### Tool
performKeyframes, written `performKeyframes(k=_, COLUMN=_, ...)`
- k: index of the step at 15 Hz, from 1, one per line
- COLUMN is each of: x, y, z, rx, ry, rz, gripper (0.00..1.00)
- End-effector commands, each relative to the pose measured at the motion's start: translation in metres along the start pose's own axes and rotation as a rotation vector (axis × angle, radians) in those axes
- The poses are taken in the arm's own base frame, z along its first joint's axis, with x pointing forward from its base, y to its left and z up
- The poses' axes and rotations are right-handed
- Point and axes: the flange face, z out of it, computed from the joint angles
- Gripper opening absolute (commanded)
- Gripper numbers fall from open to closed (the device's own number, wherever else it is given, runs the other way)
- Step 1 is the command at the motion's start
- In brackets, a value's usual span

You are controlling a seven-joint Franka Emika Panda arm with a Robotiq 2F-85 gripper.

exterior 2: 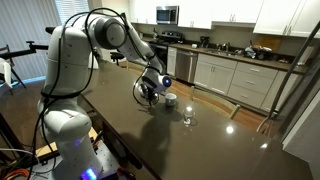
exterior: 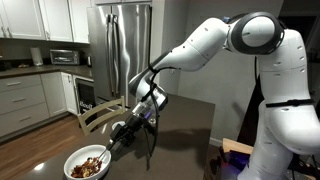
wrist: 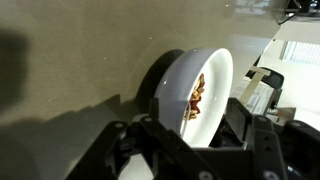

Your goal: Use the spoon to move some contents of the bowl to the mug and the glass cup

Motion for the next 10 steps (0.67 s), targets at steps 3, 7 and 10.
performKeyframes(k=3, x=0.012, y=-0.003, z=-0.006, rx=-0.029, ry=-0.040, rz=-0.064, gripper=1.00)
performKeyframes(k=7, x=0.027, y=-0.003, z=-0.012, rx=0.009, ry=-0.073, rz=-0.100, gripper=1.00)
performKeyframes(k=10, x=0.035, y=-0.001, z=-0.015, rx=0.049, ry=-0.084, rz=-0.101, gripper=1.00)
